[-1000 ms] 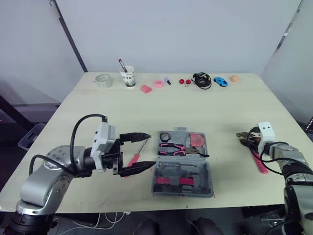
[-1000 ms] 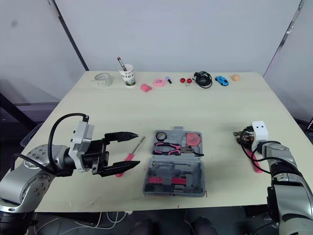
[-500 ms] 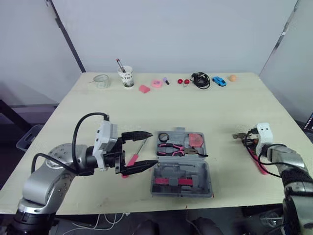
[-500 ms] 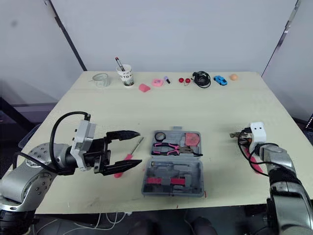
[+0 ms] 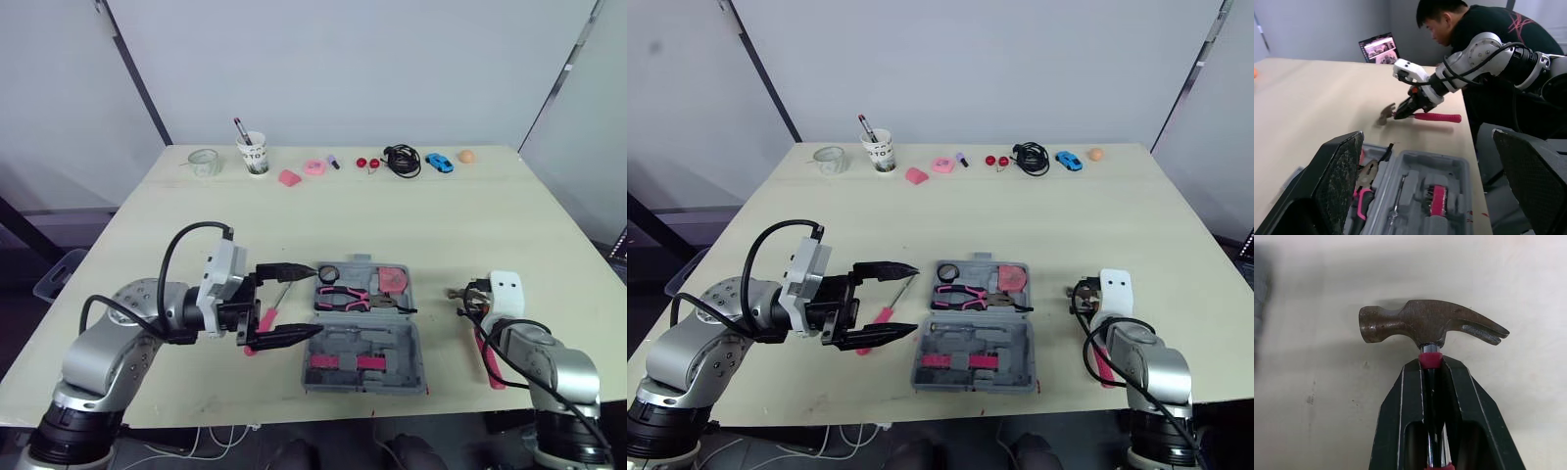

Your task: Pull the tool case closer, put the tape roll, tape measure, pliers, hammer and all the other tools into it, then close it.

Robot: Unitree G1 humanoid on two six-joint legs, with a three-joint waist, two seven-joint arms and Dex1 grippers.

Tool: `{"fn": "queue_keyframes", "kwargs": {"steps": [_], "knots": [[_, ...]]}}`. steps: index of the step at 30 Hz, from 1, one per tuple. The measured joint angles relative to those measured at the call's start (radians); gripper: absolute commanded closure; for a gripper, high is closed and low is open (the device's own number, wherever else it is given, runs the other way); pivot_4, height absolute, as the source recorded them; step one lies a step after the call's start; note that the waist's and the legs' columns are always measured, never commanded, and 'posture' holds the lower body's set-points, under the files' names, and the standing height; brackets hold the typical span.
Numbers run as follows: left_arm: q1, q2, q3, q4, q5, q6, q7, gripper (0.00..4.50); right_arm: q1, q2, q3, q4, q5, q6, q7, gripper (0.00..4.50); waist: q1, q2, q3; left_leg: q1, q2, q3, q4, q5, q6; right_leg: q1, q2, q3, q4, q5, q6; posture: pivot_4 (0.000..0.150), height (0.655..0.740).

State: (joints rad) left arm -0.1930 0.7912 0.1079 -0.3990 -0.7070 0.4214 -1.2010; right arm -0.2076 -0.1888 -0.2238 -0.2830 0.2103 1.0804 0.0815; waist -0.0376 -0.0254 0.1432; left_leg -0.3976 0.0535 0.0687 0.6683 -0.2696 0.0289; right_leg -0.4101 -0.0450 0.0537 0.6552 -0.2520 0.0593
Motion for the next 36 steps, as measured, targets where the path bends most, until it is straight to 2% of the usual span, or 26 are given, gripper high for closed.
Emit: {"fn": "queue_keyframes", "kwargs": {"steps": [6,10,11,13,15,17,18,22,25,28,31,34,36], "knots": [[-0.008,0.002,0.0,0.008,0.0,0.0,-0.018,0.0,0.039,0.097,0.057,-0.043,-0.01,-0.002,-0.056,4.42,-0.001,0.001,0.001,0.0,0.0,0.0,0.0,0.0,0.0,0.0,0.0,0.0,0.0,0.0,0.0,0.15,0.74],[-0.008,0.002,0.0,0.012,0.0,0.0,-0.022,0.0,0.039,0.099,0.052,-0.043,-0.014,-0.018,-0.066,2.8,0.0,0.001,0.0,0.0,0.0,0.0,0.0,0.0,0.0,0.0,0.0,0.0,-0.001,0.0,0.0,0.15,0.74],[-0.008,0.002,0.0,0.016,0.001,0.0,-0.023,0.0,0.039,0.097,0.044,-0.043,-0.012,-0.019,-0.066,2.59,-0.001,0.001,0.0,0.0,0.0,-0.001,0.0,0.0,0.0,0.0,0.0,0.0,0.0,0.0,0.0,0.15,0.74],[-0.008,0.003,0.0,0.018,0.005,-0.002,-0.024,0.0,0.039,0.092,0.033,-0.045,-0.007,-0.013,-0.062,1.8,-0.001,0.001,0.0,0.0,0.0,-0.001,0.0,0.0,0.0,0.0,0.0,0.0,0.0,0.0,0.0,0.15,0.74],[-0.003,0.005,0.001,0.019,0.009,-0.011,-0.024,0.0,0.044,0.058,0.02,-0.067,0.006,0.011,-0.04,0.79,-0.001,0.001,0.0,0.0,0.0,-0.001,0.0,0.0,0.0,0.0,0.0,0.0,-0.001,0.0,0.0,0.15,0.74],[0.002,0.006,0.001,0.019,0.009,-0.013,-0.024,0.0,0.048,0.041,0.012,-0.072,0.01,0.012,-0.028,0.16,-0.001,0.001,0.0,0.0,0.0,-0.001,0.0,0.0,0.0,0.0,0.0,0.0,-0.001,0.0,0.0,0.15,0.74],[0.007,0.007,0.002,0.019,0.01,-0.014,-0.024,0.0,0.056,0.008,0.01,-0.076,0.014,0.013,-0.013,0.03,0.0,0.001,0.0,0.0,0.0,0.0,0.0,0.0,0.0,0.0,0.0,0.0,-0.001,0.0,0.0,0.15,0.74],[0.023,0.009,0.012,0.021,0.009,-0.014,-0.017,0.0,0.083,-0.133,-0.006,-0.128,0.047,0.03,0.076,0.03,0.0,0.001,0.001,0.0,0.0,0.0,0.0,0.0,0.0,0.0,0.0,0.0,-0.001,-0.002,-0.003,0.15,0.74],[0.038,0.008,0.042,0.032,0.004,-0.014,-0.011,0.0,0.101,-0.322,0.003,-0.151,0.069,-0.026,0.216,0.03,-0.001,0.0,0.001,0.0,0.0,0.0,0.0,0.0,0.0,0.0,0.0,0.0,-0.002,-0.002,-0.003,0.15,0.74],[0.051,0.01,0.046,0.062,0.008,-0.016,-0.017,0.0,0.095,-0.535,0.063,-0.094,0.073,-0.163,0.427,0.03,-0.002,-0.001,0.001,0.0,0.0,0.0,-0.001,0.0,0.0,0.0,0.0,0.0,-0.002,-0.002,-0.004,0.15,0.74],[0.046,0.01,0.043,0.068,0.009,-0.018,-0.024,0.0,0.06,-0.647,0.149,0.001,0.059,-0.326,0.607,0.03,-0.002,-0.002,0.002,0.0,0.0,0.0,0.0,0.0,0.0,0.0,0.0,0.0,-0.003,-0.002,-0.004,0.15,0.74],[0.043,0.01,0.043,0.07,0.009,-0.02,-0.025,0.0,0.041,-0.681,0.181,0.042,0.045,-0.399,0.679,0.03,0.0,-0.002,0.002,0.0,0.0,0.0,0.0,0.0,0.0,0.001,0.0,0.0,-0.003,-0.002,-0.003,0.15,0.74],[0.037,0.009,0.039,0.078,0.014,-0.023,-0.027,0.0,-0.047,-0.749,0.296,0.174,-0.025,-0.643,0.861,0.03,0.001,-0.002,0.002,0.0,0.0,0.0,0.0,0.0,0.0,0.001,0.0,0.0,-0.004,-0.002,-0.003,0.15,0.74]]}}
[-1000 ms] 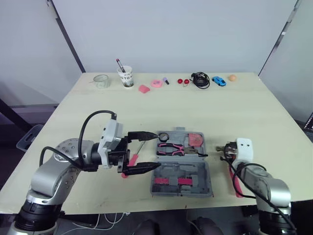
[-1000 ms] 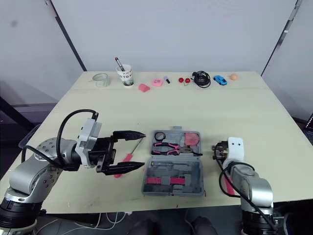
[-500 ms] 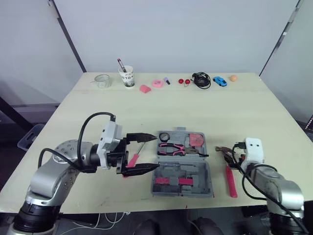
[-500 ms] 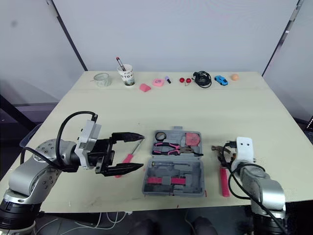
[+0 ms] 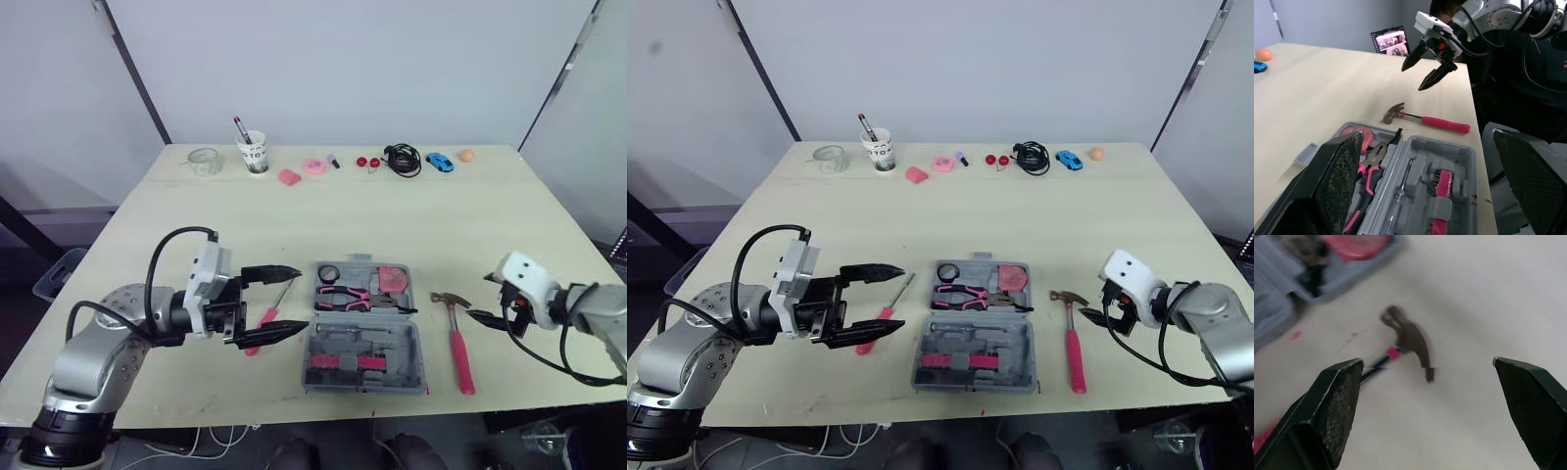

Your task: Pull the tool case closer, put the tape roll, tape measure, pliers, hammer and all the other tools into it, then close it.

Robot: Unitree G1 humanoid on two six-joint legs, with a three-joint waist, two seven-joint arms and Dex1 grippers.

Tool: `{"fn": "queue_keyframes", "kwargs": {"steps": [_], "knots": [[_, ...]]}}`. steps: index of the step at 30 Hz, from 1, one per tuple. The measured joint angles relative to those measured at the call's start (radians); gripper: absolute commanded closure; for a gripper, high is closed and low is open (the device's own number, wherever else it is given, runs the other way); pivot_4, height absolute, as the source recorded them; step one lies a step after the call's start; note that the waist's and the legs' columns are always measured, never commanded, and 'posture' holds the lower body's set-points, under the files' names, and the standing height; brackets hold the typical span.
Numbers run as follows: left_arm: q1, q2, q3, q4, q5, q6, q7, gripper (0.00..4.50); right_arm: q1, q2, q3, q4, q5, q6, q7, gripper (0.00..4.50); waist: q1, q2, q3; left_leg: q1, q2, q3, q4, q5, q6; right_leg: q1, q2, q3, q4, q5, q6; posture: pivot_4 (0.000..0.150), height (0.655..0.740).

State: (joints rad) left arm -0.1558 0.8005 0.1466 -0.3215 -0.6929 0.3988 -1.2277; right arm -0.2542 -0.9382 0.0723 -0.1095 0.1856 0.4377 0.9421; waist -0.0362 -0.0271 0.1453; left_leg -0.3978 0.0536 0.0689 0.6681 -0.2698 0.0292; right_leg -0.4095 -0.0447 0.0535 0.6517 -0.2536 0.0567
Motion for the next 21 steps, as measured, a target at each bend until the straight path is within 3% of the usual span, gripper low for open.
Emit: {"fn": "queue_keyframes", "kwargs": {"steps": [2,4,11,17,21], "knots": [[-0.002,-0.001,-0.001,0.0,0.003,-0.001,0.001,0.0,-0.057,-0.015,0.058,0.073,-0.046,-0.143,0.094,0.03,0.001,-0.001,0.0,0.0,0.0,-0.001,0.0,0.0,0.0,0.0,0.0,-0.001,0.0,0.0,0.0,0.15,0.74],[-0.006,-0.004,-0.005,-0.009,0.003,-0.002,0.004,0.0,-0.209,-0.021,0.207,0.25,-0.163,-0.47,0.268,0.03,-0.002,0.0,0.001,0.001,0.0,0.001,0.0,0.0,0.0,0.0,0.0,0.0,0.0,0.0,0.0,0.15,0.74],[0.016,-0.005,0.002,-0.038,0.005,-0.005,0.027,0.0,-0.513,0.091,0.421,0.693,-0.357,-1.037,0.461,0.03,0.002,0.001,0.003,0.001,0.001,0.001,0.0,0.0,0.0,0.0,0.0,0.0,0.0,0.002,0.002,0.15,0.74],[0.028,-0.005,0.002,-0.069,0.004,-0.005,0.048,0.0,-0.636,0.164,0.529,0.923,-0.513,-1.325,0.46,0.03,0.002,0.001,0.003,0.001,0.001,0.002,0.001,0.0,-0.001,0.0,-0.001,0.0,0.001,0.0,-0.002,0.15,0.74],[0.034,-0.005,0.0,-0.073,0.004,-0.005,0.056,0.0,-0.696,0.198,0.573,1.024,-0.621,-1.4,0.392,0.03,0.0,0.001,0.003,0.002,0.001,0.002,0.001,0.001,-0.001,0.0,-0.001,0.0,0.002,0.0,-0.002,0.15,0.74]]}}
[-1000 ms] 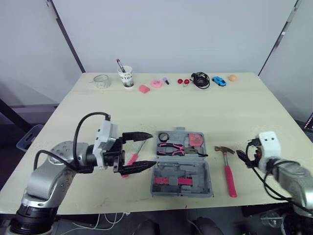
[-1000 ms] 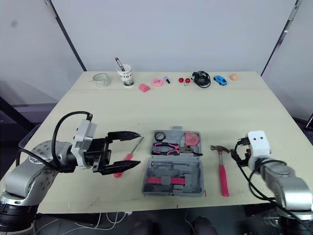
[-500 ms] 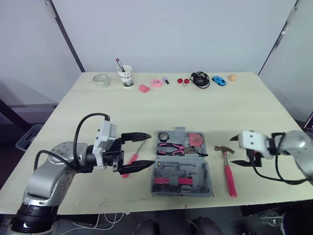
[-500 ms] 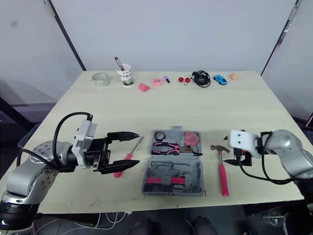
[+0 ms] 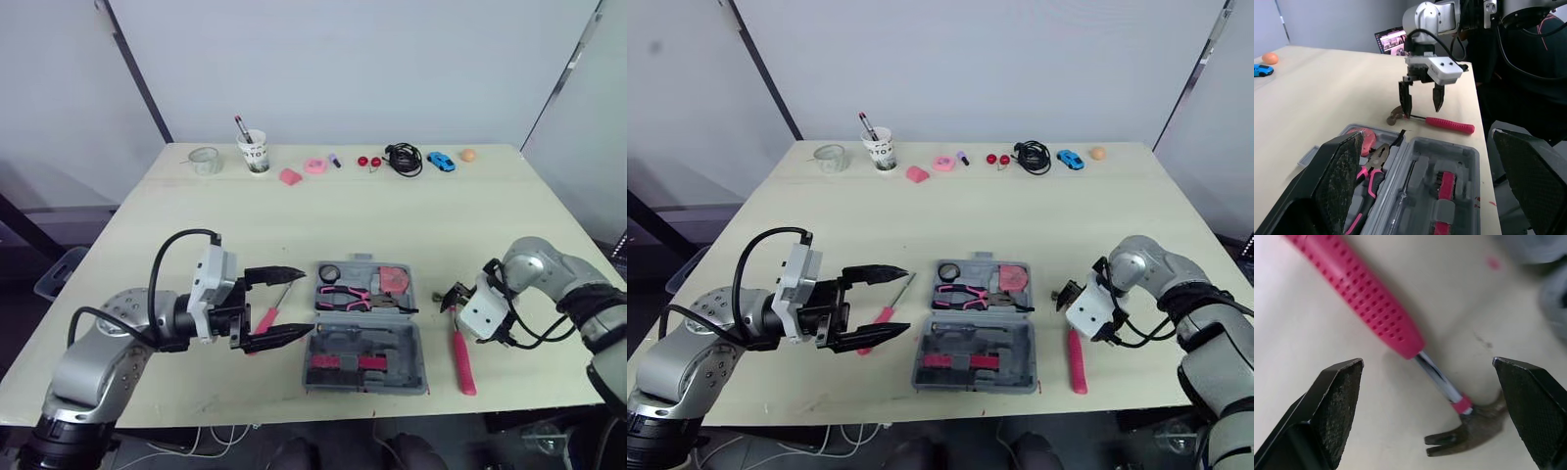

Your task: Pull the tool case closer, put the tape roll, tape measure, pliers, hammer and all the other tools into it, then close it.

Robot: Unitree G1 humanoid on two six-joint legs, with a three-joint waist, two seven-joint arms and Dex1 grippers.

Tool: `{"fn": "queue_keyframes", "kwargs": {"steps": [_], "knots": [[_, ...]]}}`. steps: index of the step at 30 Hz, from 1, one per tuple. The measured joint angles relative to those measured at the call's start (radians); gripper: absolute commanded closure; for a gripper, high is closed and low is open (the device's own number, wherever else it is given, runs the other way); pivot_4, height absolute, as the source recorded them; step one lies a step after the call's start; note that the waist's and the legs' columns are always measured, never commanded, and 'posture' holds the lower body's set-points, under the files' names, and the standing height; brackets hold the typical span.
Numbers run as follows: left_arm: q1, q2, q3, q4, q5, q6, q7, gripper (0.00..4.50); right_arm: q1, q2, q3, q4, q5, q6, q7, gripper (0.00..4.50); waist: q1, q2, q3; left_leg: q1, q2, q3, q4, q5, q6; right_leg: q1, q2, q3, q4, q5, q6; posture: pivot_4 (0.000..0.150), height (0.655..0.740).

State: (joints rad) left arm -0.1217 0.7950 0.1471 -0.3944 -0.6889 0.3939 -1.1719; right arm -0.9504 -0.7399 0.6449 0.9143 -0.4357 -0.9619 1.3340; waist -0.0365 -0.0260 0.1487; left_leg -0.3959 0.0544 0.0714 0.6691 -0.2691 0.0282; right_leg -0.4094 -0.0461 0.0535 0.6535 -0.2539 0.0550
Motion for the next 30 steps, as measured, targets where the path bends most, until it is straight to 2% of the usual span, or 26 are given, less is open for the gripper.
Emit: {"fn": "queue_keyframes", "kwargs": {"steps": [8,11,12,16,17,18,20,25,30], "knots": [[0.005,-0.001,0.0,-0.019,0.0,0.0,0.018,0.0,-0.107,0.079,0.078,0.145,-0.202,-0.075,-0.202,0.03,-0.003,0.0,0.0,0.001,0.0,0.0,0.0,0.002,-0.004,0.0,0.0,0.0,0.003,0.0,0.0,0.15,0.74],[0.005,-0.001,0.0,-0.02,0.0,0.0,0.023,0.0,-0.124,0.093,0.096,0.175,-0.25,-0.088,-0.257,0.79,-0.003,0.0,0.0,0.001,0.0,0.0,0.0,0.002,-0.004,0.0,0.0,0.0,0.003,0.0,0.0,0.15,0.74],[0.006,-0.001,0.0,-0.02,0.001,-0.001,0.024,0.0,-0.13,0.096,0.103,0.192,-0.267,-0.09,-0.273,1.26,-0.004,-0.001,-0.001,0.001,0.0,0.0,0.0,0.002,-0.004,0.0,0.0,0.0,0.003,0.0,0.0,0.15,0.74],[0.007,-0.001,0.0,-0.021,0.001,-0.002,0.024,0.0,-0.136,0.099,0.108,0.23,-0.299,-0.101,-0.311,2.68,-0.009,-0.003,-0.002,0.004,0.0,0.001,0.0,0.002,-0.004,0.001,0.0,0.001,0.004,0.0,0.0,0.15,0.74],[0.007,-0.001,0.0,-0.021,0.001,-0.002,0.024,0.0,-0.137,0.1,0.108,0.235,-0.304,-0.103,-0.317,3.14,-0.009,-0.003,-0.002,0.005,0.0,0.001,0.0,0.002,-0.004,0.002,0.0,0.001,0.004,0.0,0.0,0.15,0.74],[0.007,-0.001,0.0,-0.021,0.001,-0.003,0.024,0.0,-0.137,0.1,0.11,0.243,-0.315,-0.107,-0.324,3.88,-0.01,-0.003,-0.002,0.006,0.0,0.001,0.0,0.001,-0.002,0.003,0.0,0.002,0.005,0.0,0.0,0.15,0.74],[0.006,-0.001,0.0,-0.021,0.001,-0.003,0.024,0.0,-0.143,0.101,0.111,0.241,-0.317,-0.114,-0.334,4.38,-0.01,-0.003,-0.002,0.009,0.0,0.001,0.0,0.001,-0.002,0.005,0.0,0.002,0.005,0.0,-0.001,0.15,0.74],[0.003,-0.001,-0.001,-0.021,0.001,-0.006,0.024,0.0,-0.146,0.1,0.111,0.251,-0.313,-0.109,-0.326,4.45,-0.007,-0.001,0.0,0.012,0.0,0.002,-0.001,0.001,-0.001,0.008,0.0,0.002,0.005,0.0,-0.001,0.15,0.74],[-0.004,-0.005,-0.005,-0.022,0.001,-0.007,0.024,0.0,-0.11,0.021,0.037,0.221,-0.137,-0.073,-0.091,4.45,0.001,0.003,0.003,0.01,-0.001,0.001,-0.001,0.001,-0.001,0.008,0.0,0.002,0.004,0.0,0.0,0.15,0.74]]}}
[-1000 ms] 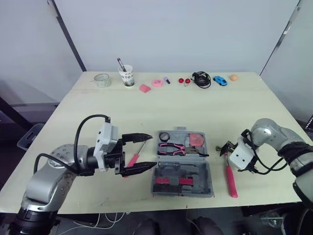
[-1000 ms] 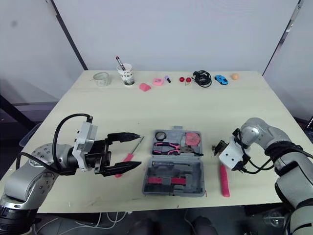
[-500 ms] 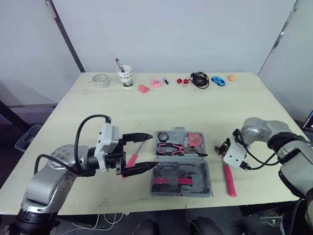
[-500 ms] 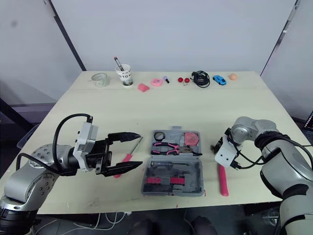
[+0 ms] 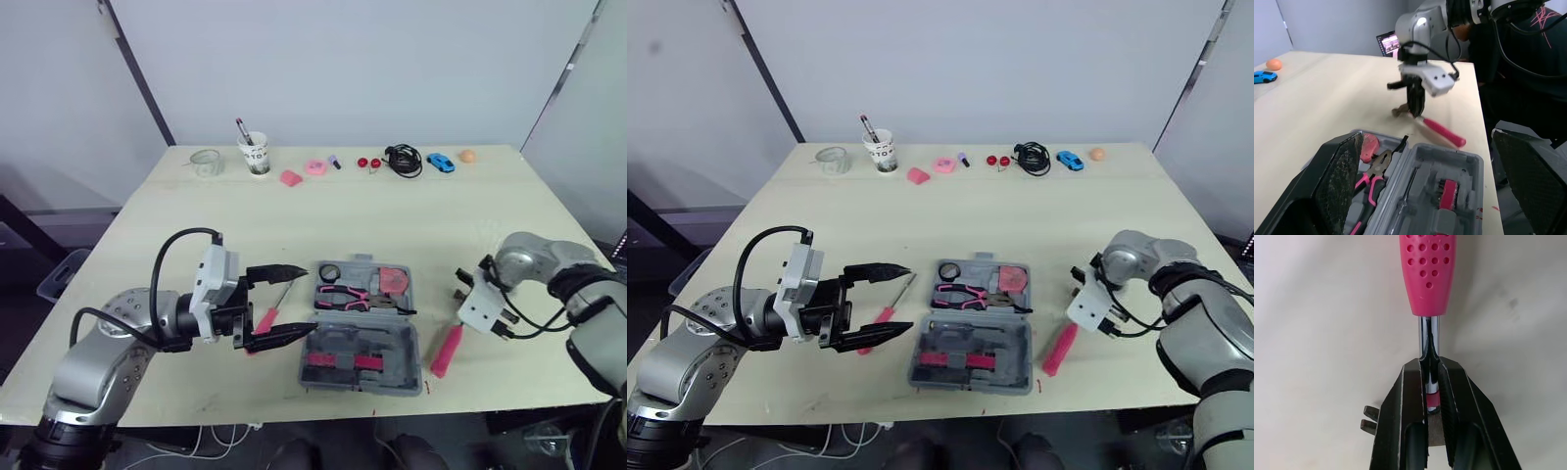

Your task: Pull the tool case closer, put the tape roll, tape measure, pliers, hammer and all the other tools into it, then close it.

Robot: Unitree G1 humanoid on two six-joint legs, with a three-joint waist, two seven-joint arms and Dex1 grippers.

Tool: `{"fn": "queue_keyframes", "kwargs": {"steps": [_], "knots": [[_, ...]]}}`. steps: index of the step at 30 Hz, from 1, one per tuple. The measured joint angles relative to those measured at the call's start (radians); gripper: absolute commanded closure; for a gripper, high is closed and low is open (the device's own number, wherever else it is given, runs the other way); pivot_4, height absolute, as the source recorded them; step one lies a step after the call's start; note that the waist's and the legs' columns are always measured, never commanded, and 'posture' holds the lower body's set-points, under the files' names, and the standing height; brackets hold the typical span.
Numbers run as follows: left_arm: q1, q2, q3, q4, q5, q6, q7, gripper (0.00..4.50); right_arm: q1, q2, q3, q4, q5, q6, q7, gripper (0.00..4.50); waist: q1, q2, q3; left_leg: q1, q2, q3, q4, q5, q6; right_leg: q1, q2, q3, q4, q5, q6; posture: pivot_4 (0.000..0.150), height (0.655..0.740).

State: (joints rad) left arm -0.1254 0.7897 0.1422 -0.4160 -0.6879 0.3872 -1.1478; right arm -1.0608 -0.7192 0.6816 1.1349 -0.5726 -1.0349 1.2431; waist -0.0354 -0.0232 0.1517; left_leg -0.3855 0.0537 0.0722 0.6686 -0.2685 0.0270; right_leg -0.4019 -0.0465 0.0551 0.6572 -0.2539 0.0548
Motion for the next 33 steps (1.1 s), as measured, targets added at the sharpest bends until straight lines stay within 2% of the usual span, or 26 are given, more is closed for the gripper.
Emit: {"fn": "queue_keyframes", "kwargs": {"steps": [6,11,14,15,16,17,18,19,21,24,29,33], "knots": [[-0.017,-0.006,-0.011,0.0,0.0,-0.002,-0.003,0.0,0.144,-0.126,-0.119,-0.205,0.282,0.157,0.268,4.45,-0.003,0.0,0.0,0.0,0.0,0.0,0.0,0.0,0.0,0.0,0.0,0.0,0.0,0.0,0.001,0.15,0.74],[-0.026,-0.009,-0.027,0.005,0.001,-0.002,-0.007,0.0,0.282,-0.188,-0.246,-0.401,0.401,0.481,0.272,4.45,-0.003,0.0,0.0,0.001,0.0,0.0,0.0,0.0,0.0,0.0,0.0,0.001,0.001,0.0,0.0,0.15,0.74],[-0.035,-0.012,-0.038,0.01,0.001,-0.002,-0.009,0.0,0.413,-0.233,-0.322,-0.644,0.42,0.839,0.228,4.45,0.001,0.0,0.0,0.0,0.0,0.0,0.0,0.0,0.0,0.0,0.0,0.0,0.0,0.0,0.0,0.15,0.74],[-0.04,-0.015,-0.039,0.011,0.001,-0.003,-0.009,0.0,0.48,-0.251,-0.351,-0.783,0.425,1.056,0.215,4.45,0.005,0.0,0.0,0.0,0.0,0.0,0.0,0.0,0.0,0.0,0.0,0.0,0.0,0.0,0.0,0.15,0.74],[-0.043,-0.016,-0.042,0.014,0.001,-0.003,-0.01,0.0,0.52,-0.256,-0.364,-0.862,0.427,1.186,0.203,4.45,0.006,0.0,0.0,-0.001,0.0,0.0,0.0,0.0,0.0,0.0,0.0,0.0,0.0,0.0,0.0,0.15,0.74],[-0.044,-0.016,-0.042,0.014,0.001,-0.003,-0.01,0.0,0.522,-0.256,-0.366,-0.869,0.427,1.194,0.202,4.45,0.006,0.0,0.0,-0.001,0.0,0.0,0.0,0.0,0.0,0.0,0.0,0.0,0.0,0.0,0.0,0.15,0.74],[-0.048,-0.018,-0.046,0.015,0.001,-0.003,-0.012,0.0,0.582,-0.253,-0.395,-0.993,0.436,1.414,0.169,4.45,0.008,0.0,0.0,-0.001,0.0,0.0,0.0,0.0,0.0,-0.001,0.0,-0.001,0.0,0.0,0.0,0.15,0.74],[-0.049,-0.019,-0.047,0.015,0.001,-0.003,-0.014,0.0,0.637,-0.223,-0.425,-1.131,0.453,1.675,0.116,4.45,0.009,0.0,0.0,-0.001,0.0,-0.001,0.0,0.0,0.0,-0.001,0.0,-0.001,0.0,0.0,0.0,0.15,0.74],[-0.049,-0.02,-0.047,0.015,0.001,-0.003,-0.015,0.0,0.643,-0.214,-0.428,-1.15,0.459,1.722,0.103,4.45,0.009,0.0,0.0,-0.001,0.0,0.0,0.0,0.0,0.0,-0.001,0.0,-0.001,0.0,0.0,0.0,0.15,0.74],[-0.054,-0.025,-0.056,0.016,0.001,-0.003,-0.018,0.0,0.67,-0.04,-0.535,-1.273,0.469,2.123,-0.099,4.45,0.01,-0.001,-0.001,-0.003,0.0,-0.001,0.0,0.0,0.0,-0.002,0.001,0.0,0.0,0.0,0.0,0.15,0.74],[-0.056,-0.031,-0.067,0.017,0.002,-0.003,-0.019,0.0,0.673,0.074,-0.624,-1.359,0.514,2.392,-0.28,4.45,0.025,-0.002,-0.001,-0.012,-0.001,-0.003,0.001,0.0,0.0,-0.008,0.001,-0.001,-0.001,0.001,0.003,0.15,0.74],[-0.06,-0.033,-0.069,0.02,0.005,-0.003,-0.022,0.0,0.682,0.119,-0.66,-1.396,0.547,2.467,-0.384,4.45,0.025,-0.001,-0.001,-0.012,-0.002,-0.003,0.001,0.0,0.0,-0.008,0.001,-0.001,-0.002,0.002,0.004,0.15,0.74]]}}
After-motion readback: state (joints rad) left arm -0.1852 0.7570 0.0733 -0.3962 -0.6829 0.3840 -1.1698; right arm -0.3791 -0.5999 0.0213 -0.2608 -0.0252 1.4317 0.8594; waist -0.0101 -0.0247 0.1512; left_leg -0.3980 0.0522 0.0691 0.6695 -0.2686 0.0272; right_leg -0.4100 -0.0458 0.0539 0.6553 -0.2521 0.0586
